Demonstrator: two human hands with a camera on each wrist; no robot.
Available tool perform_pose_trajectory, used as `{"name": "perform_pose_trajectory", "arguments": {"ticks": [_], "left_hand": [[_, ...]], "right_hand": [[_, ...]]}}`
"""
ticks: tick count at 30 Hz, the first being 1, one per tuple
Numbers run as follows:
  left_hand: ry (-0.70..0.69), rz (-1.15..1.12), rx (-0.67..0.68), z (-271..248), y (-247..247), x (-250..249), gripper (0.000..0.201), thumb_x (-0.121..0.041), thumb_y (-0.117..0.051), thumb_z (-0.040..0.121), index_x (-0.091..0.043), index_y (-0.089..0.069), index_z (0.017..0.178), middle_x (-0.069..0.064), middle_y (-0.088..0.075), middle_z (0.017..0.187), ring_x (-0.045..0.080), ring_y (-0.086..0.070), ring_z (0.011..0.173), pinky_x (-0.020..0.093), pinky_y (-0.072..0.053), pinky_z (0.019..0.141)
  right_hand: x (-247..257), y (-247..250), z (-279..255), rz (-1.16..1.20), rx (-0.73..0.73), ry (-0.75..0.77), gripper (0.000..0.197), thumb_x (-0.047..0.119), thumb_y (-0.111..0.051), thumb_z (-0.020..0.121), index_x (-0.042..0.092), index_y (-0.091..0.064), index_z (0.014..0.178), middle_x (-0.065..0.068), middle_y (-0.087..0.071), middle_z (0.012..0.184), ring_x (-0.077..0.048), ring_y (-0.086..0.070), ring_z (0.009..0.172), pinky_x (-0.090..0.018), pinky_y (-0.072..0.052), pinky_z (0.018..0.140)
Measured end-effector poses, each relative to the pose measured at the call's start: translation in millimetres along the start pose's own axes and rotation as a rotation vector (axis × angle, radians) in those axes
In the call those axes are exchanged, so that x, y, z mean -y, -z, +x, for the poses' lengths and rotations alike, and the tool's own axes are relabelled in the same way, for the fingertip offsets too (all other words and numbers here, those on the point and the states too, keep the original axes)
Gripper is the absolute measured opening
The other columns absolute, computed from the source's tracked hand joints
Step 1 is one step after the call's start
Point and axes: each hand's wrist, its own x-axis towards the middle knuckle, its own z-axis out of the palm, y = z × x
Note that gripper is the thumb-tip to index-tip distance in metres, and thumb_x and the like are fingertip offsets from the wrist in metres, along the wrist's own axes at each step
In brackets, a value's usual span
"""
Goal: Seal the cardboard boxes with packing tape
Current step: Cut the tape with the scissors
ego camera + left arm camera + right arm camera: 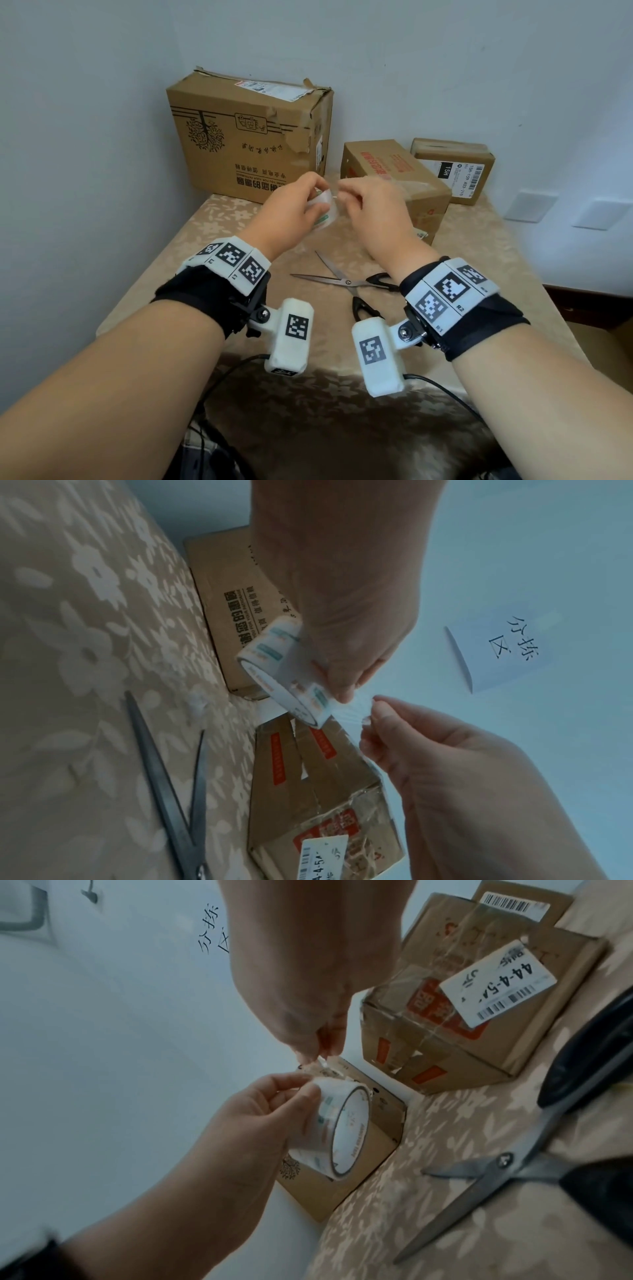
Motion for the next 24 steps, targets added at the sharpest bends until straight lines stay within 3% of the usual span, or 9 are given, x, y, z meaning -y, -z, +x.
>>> {"name": "perform_pose_trajectory", "arguments": {"ticks": [4, 7, 10, 13, 17, 19, 21, 24], "left_hand": [[-0.032, 0.043, -0.012, -3, 3, -3, 0.025, -0.02, -0.053, 0.096, -0.013, -0.05, 0.12, -0.004, -0.052, 0.088, 0.016, -0.052, 0.083, 0.031, -0.044, 0.072], [-0.036, 0.068, 0.001, -5, 4, -4, 0.025, -0.021, -0.053, 0.096, -0.013, -0.05, 0.119, -0.002, -0.053, 0.089, 0.017, -0.052, 0.083, 0.033, -0.045, 0.074], [-0.056, 0.095, 0.028, -6, 4, -6, 0.024, -0.022, -0.053, 0.096, -0.013, -0.05, 0.119, -0.003, -0.052, 0.092, 0.016, -0.052, 0.086, 0.03, -0.044, 0.074], [-0.066, 0.11, 0.026, -6, 4, -9, 0.025, -0.022, -0.052, 0.096, -0.012, -0.051, 0.119, -0.002, -0.052, 0.096, 0.015, -0.051, 0.09, 0.03, -0.044, 0.078], [-0.11, 0.148, 0.016, -5, 6, -9, 0.023, -0.02, -0.053, 0.096, -0.012, -0.052, 0.118, 0.003, -0.058, 0.1, 0.017, -0.053, 0.094, 0.031, -0.044, 0.08], [-0.139, 0.187, 0.026, -4, 7, -5, 0.022, -0.02, -0.053, 0.096, -0.013, -0.053, 0.116, 0.003, -0.059, 0.099, 0.019, -0.054, 0.093, 0.032, -0.044, 0.079], [-0.145, 0.231, 0.048, -3, 6, 3, 0.02, -0.02, -0.052, 0.096, -0.013, -0.053, 0.114, 0.0, -0.059, 0.096, 0.02, -0.056, 0.09, 0.035, -0.046, 0.078], [-0.095, 0.328, 0.01, -1, 7, 24, 0.013, -0.017, -0.05, 0.096, -0.013, -0.052, 0.108, 0.001, -0.059, 0.09, 0.022, -0.057, 0.084, 0.037, -0.048, 0.074]], "right_hand": [[-5, 2, 3, -0.11, 0.1, 0.022, 0.028, 0.021, -0.056, 0.095, 0.0, -0.067, 0.079, -0.007, -0.062, 0.07, -0.021, -0.052, 0.069, -0.029, -0.03, 0.064], [-9, -2, 7, -0.123, 0.184, 0.015, 0.031, 0.019, -0.054, 0.096, 0.01, -0.056, 0.067, 0.002, -0.046, 0.06, -0.016, -0.042, 0.063, -0.03, -0.03, 0.064], [-10, -4, 8, -0.224, 0.233, 0.002, 0.024, 0.023, -0.053, 0.097, 0.008, -0.068, 0.085, -0.006, -0.056, 0.08, -0.02, -0.05, 0.078, -0.031, -0.036, 0.071], [-9, -4, 7, -0.245, 0.209, -0.016, 0.025, 0.022, -0.051, 0.098, 0.005, -0.068, 0.094, -0.01, -0.056, 0.097, -0.019, -0.048, 0.087, -0.029, -0.036, 0.075], [-10, -4, 7, -0.138, 0.217, -0.13, 0.025, 0.022, -0.051, 0.098, 0.005, -0.069, 0.101, -0.01, -0.06, 0.102, -0.021, -0.057, 0.09, -0.027, -0.04, 0.077], [-9, -5, 6, -0.022, 0.214, -0.211, 0.028, 0.023, -0.057, 0.095, 0.007, -0.063, 0.118, -0.011, -0.066, 0.101, -0.024, -0.065, 0.085, -0.035, -0.052, 0.08], [-7, -2, 5, 0.019, 0.2, -0.277, 0.048, 0.025, -0.062, 0.093, 0.008, -0.047, 0.135, -0.01, -0.067, 0.095, -0.022, -0.066, 0.072, -0.038, -0.058, 0.072], [-11, 10, 4, -0.053, 0.124, -0.18, 0.049, 0.026, -0.058, 0.095, 0.012, -0.043, 0.14, 0.001, -0.066, 0.094, -0.014, -0.06, 0.071, -0.031, -0.054, 0.075]]}}
